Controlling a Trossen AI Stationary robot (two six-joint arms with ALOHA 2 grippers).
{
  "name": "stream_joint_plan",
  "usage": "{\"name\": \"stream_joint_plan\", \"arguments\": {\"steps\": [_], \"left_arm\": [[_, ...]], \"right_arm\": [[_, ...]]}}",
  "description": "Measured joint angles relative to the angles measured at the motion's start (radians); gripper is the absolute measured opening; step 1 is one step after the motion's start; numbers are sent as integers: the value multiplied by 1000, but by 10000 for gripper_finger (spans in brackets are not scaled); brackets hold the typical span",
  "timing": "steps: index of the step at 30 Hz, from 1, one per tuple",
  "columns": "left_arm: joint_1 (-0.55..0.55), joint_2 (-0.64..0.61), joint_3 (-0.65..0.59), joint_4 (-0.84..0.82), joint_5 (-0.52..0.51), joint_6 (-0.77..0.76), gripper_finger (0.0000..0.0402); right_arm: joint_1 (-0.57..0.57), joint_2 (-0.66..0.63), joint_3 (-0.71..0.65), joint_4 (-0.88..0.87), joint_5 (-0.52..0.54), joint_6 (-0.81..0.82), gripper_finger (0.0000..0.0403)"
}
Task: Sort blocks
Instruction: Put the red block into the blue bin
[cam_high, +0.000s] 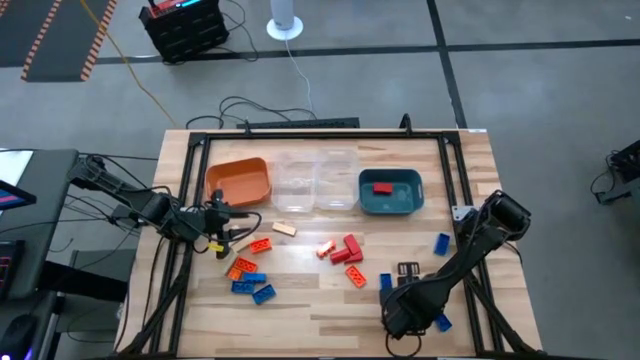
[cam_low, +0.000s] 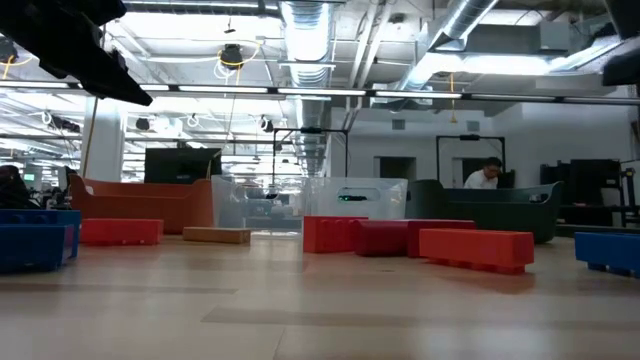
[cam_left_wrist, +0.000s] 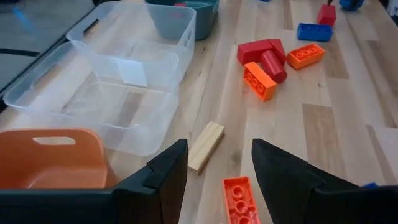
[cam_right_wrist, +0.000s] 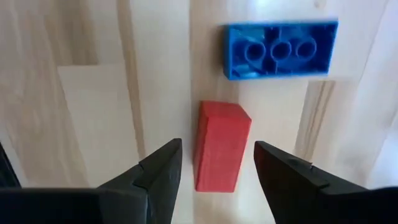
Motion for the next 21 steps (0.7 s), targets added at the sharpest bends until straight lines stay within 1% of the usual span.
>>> {"name": "stream_joint_plan", "arguments": {"steps": [2,4,15,18,21], "left_arm": [[0,0,0,0,1,0,173],[0,0,0,0,1,0,173],[0,0,0,0,26,-2,173],[0,0,0,0,26,-3,173],[0,0,0,0,26,-3,173]], "right_arm": [[0,0,-16,-3,0,79,235],[3,0,-37,11,-3,120,236],[10,1,-171,177,-14,117,233],[0,1,-190,188,-14,93,215],[-9,1,-190,209,-14,43,173]]}}
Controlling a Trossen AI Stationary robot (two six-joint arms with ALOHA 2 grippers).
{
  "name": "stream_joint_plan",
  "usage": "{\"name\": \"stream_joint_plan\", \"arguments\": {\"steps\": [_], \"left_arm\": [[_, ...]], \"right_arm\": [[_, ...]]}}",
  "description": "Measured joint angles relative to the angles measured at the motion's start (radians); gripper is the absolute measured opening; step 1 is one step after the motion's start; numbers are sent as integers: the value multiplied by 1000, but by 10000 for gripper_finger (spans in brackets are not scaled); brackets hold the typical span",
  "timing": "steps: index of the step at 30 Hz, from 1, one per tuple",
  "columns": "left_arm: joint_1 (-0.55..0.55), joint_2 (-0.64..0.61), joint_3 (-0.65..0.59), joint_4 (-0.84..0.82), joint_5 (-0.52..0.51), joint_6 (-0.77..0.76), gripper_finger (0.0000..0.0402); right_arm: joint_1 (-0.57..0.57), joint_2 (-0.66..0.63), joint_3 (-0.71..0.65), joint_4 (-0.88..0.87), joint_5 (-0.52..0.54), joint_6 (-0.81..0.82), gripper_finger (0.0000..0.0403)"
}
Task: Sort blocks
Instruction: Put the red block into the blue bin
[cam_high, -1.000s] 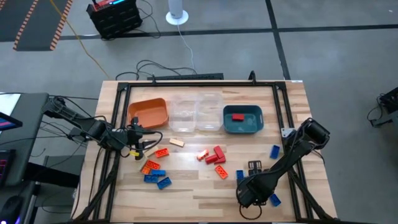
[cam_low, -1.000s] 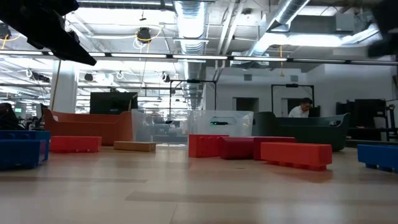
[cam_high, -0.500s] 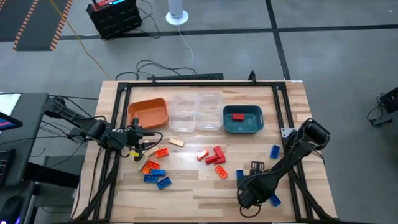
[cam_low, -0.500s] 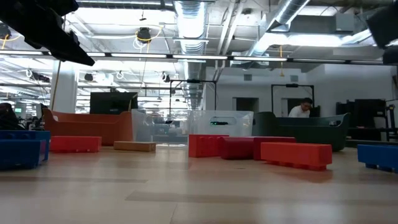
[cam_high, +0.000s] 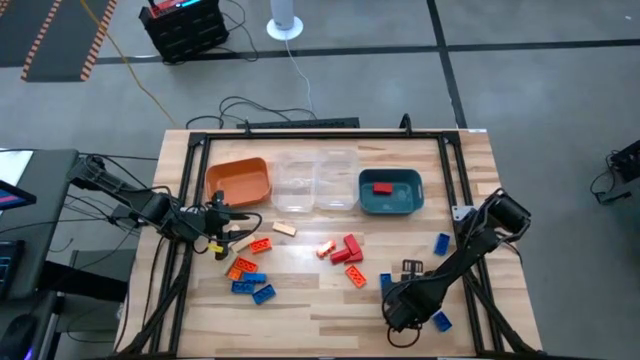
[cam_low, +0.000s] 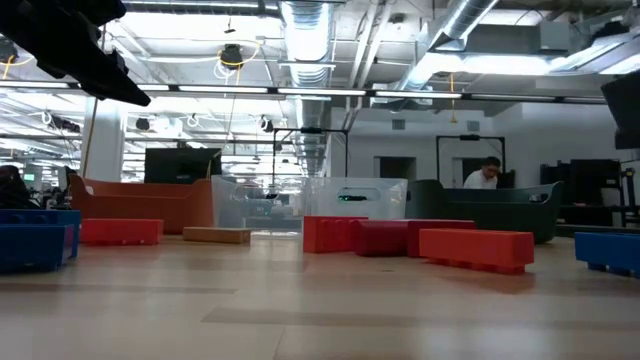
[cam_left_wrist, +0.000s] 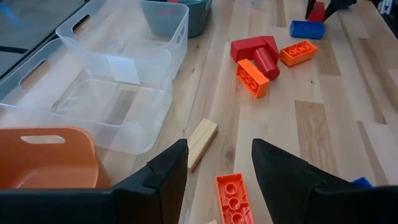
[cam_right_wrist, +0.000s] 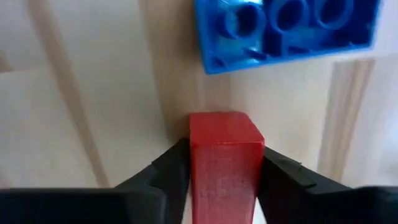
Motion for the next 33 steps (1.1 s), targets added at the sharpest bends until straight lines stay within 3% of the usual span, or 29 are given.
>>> {"name": "stream_joint_plan", "arguments": {"steps": [6,12,16,19,27,33], "left_arm": [[0,0,0,-12,0,1,173],[0,0,0,-50,-1,3,173],[0,0,0,-51,-4,8,173],[0,0,0,-51,-14,25,173],[0,0,0,-52,-20,26,173],[0,0,0,-70,-20,20,173]], "right_arm": [[-37,-9,0,-42,29,-88,158],[-119,-136,-1,-258,211,-83,158],[-245,-260,0,-289,376,-117,173],[-386,-322,0,-267,444,-219,178],[-766,-339,0,-50,459,-626,169],[-971,-270,0,17,371,-764,197]]}}
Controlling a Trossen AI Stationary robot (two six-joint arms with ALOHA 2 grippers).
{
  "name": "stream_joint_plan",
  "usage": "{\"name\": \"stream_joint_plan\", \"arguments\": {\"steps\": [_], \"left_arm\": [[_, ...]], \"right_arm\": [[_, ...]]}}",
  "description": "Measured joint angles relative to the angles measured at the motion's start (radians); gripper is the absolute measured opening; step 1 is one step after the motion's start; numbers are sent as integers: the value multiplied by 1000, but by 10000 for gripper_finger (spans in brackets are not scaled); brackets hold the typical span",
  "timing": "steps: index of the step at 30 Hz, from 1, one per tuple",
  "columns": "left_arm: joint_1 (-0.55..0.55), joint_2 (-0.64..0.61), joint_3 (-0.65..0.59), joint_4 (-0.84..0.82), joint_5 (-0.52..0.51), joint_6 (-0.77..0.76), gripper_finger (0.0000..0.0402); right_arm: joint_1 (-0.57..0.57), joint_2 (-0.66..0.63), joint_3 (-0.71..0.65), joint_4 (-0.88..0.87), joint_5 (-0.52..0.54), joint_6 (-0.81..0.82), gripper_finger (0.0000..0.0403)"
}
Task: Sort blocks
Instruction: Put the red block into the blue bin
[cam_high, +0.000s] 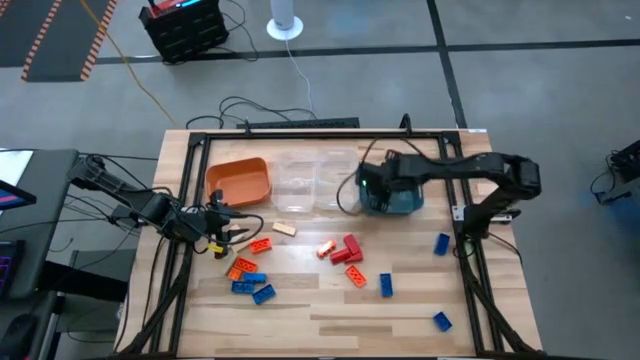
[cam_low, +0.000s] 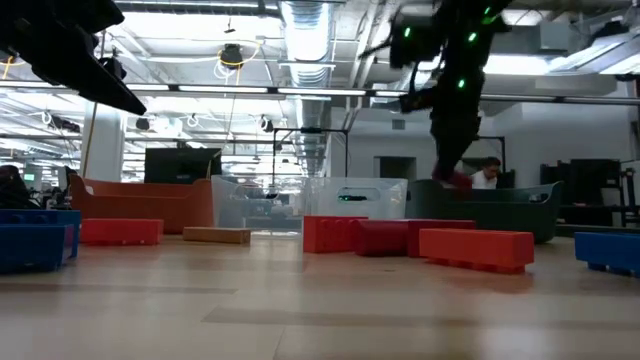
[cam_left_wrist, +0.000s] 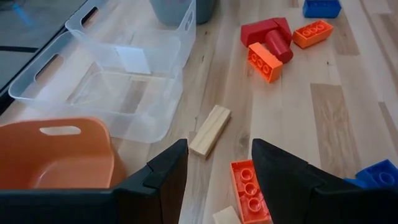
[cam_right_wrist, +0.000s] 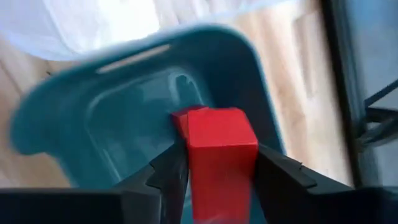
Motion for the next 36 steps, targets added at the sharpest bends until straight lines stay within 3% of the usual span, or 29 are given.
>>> {"name": "stream_joint_plan", "arguments": {"steps": [9,14,17,21,25,30,36], "left_arm": [[0,0,0,-36,1,-25,173],[0,0,0,-35,15,-27,173],[0,0,0,-34,15,-26,173],[0,0,0,-33,15,-44,173],[0,0,0,-34,16,-71,173],[0,0,0,-32,16,-97,173],[0,0,0,-10,25,-121,173]], "right_arm": [[-74,131,0,8,-51,-99,196],[-53,96,0,-11,-33,-97,211],[-24,25,24,-83,54,-59,218],[57,-85,45,-103,70,51,225],[213,-137,26,35,-64,209,232],[419,-58,10,174,-81,411,240],[514,86,57,202,-82,630,241]]}}
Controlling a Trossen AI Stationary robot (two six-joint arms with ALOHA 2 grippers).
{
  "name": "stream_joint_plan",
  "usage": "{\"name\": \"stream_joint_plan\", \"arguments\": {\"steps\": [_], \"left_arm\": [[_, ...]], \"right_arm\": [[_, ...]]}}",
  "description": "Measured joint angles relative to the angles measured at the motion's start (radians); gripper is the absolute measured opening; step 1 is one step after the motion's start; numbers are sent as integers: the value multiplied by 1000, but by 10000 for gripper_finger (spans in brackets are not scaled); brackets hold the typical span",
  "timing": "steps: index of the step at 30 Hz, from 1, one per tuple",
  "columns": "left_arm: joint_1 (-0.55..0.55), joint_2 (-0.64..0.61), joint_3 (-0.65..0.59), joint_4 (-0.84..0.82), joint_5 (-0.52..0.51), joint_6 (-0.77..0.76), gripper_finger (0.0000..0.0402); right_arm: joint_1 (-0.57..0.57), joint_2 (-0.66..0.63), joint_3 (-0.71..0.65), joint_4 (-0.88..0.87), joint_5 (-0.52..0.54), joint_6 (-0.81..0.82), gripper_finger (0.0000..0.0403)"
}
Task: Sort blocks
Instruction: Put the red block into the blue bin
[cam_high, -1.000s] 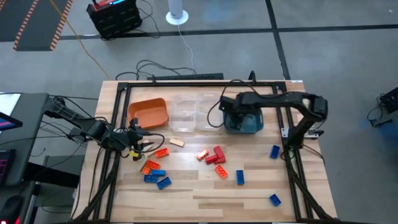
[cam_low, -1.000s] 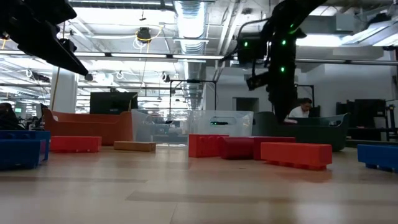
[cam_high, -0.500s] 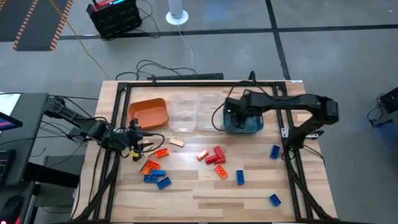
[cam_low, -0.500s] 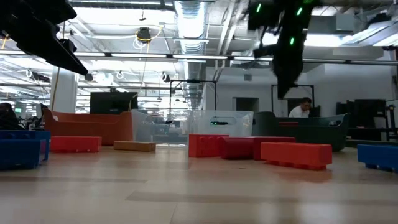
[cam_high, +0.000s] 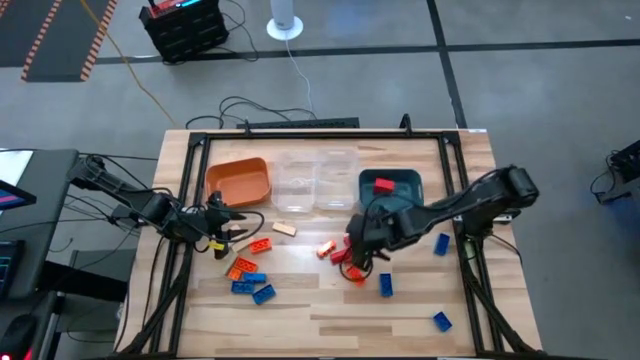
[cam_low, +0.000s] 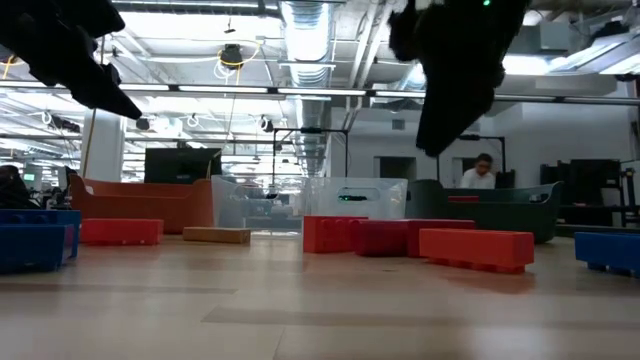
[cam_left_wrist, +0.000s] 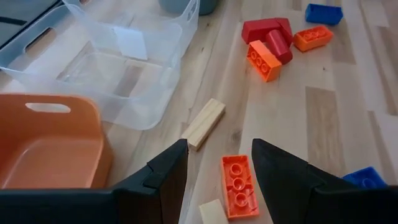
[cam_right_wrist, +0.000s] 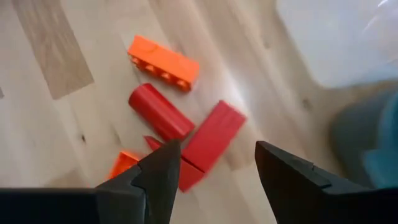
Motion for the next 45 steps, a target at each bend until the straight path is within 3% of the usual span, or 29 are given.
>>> {"name": "stream_joint_plan", "arguments": {"steps": [5,10,17,28,45], "left_arm": [[0,0,0,14,12,-1,173],[0,0,0,15,31,-19,173],[0,0,0,12,103,-21,173],[0,0,0,-7,109,37,173],[-1,0,0,-17,135,24,173]], "right_arm": [[-11,145,81,-67,-11,62,241],[-55,208,129,-118,-10,90,241],[-74,208,128,-74,-14,148,241],[-77,242,78,-14,-44,250,240],[-45,248,78,-235,-100,139,240]]}}
